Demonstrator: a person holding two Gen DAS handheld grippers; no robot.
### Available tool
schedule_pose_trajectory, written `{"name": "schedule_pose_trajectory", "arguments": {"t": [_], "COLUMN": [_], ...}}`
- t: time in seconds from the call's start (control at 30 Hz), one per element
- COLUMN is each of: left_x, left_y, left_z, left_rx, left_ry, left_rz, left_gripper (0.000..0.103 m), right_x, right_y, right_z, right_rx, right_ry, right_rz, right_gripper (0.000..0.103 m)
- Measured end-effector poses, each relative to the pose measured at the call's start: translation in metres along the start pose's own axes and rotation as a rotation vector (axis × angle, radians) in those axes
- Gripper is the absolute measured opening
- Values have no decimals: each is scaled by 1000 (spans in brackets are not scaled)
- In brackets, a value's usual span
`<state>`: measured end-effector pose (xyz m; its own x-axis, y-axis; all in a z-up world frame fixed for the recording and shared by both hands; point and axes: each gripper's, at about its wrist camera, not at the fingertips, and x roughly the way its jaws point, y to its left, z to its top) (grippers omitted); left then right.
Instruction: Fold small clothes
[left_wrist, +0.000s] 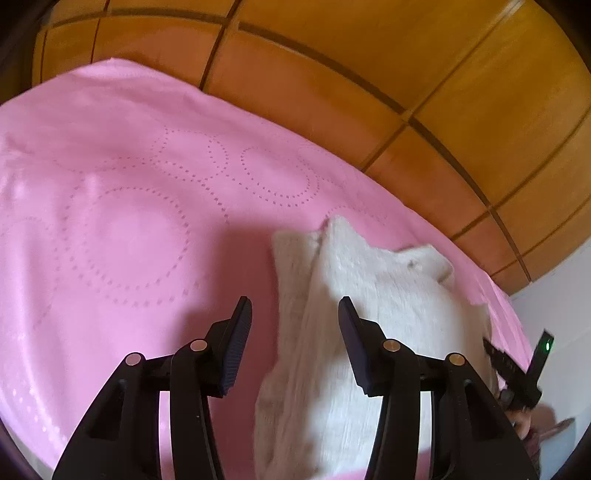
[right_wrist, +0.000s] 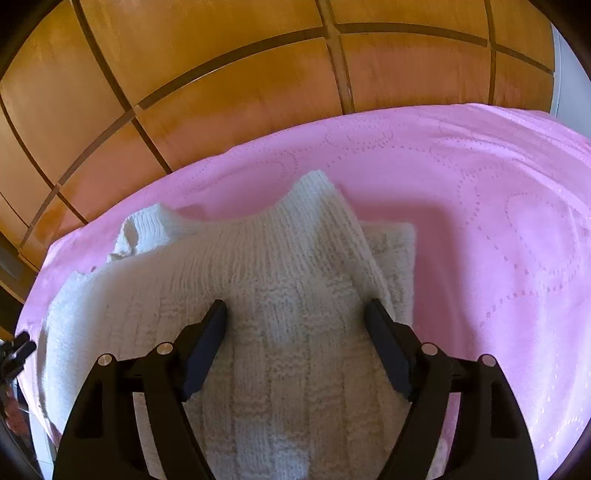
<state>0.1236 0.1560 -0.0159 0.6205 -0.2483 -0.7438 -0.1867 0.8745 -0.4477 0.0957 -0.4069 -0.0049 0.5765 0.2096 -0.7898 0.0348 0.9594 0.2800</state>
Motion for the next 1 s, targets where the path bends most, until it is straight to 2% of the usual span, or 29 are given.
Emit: {"name": "schedule_pose_trajectory", "arguments": {"t": [0.03, 0.13, 0.17, 0.2, 0.23, 0.27, 0.33, 0.43, 0.57, 0.6, 0.67, 0.73, 0.83, 1.0], "left_x": [9, 34, 42, 50, 61, 70, 81, 83, 56, 47, 25, 7, -10, -18], "left_y": [-3, -14, -18, -22, -27, -30, -32, -48, -61, -63, -70, -74, -82, -87], "left_z": [5, 13, 14, 14, 14, 14, 17, 16, 1, -3, -14, -24, -38, -54], "left_rx": [5, 8, 19, 36, 69, 88, 88, 160, 200, 215, 242, 264, 306, 309], "left_ry": [24, 69, 82, 86, 79, 76, 64, 21, -38, -53, -96, -132, -161, -152], "left_rz": [-20, -17, -15, 25, 108, 167, 212, 308, 344, 347, 324, 307, 299, 253], "left_gripper": [48, 46, 26, 18, 10, 9, 9, 9, 12, 14, 31, 42, 44, 44], "right_x": [0, 1, 1, 2, 2, 3, 5, 5, 6, 5, 3, -4, -18, -43], "right_y": [0, -1, -2, -2, -2, -3, -2, 0, 0, 0, 1, 1, -3, -25], "right_z": [0, 0, 1, 1, 1, 1, 1, 0, 0, 0, 0, -1, -2, -8], "right_rx": [-2, 1, 0, -1, -1, 0, -3, -11, -14, -12, -6, 7, 28, 87], "right_ry": [-3, -7, -7, -7, -8, -9, -11, -20, -22, -21, -16, -11, -21, -48], "right_rz": [-1, 7, 9, 10, 12, 13, 9, 2, 3, 4, 12, 30, 49, 35], "right_gripper": [77, 78, 78, 79, 80, 80, 82, 83, 83, 83, 85, 86, 88, 92]}}
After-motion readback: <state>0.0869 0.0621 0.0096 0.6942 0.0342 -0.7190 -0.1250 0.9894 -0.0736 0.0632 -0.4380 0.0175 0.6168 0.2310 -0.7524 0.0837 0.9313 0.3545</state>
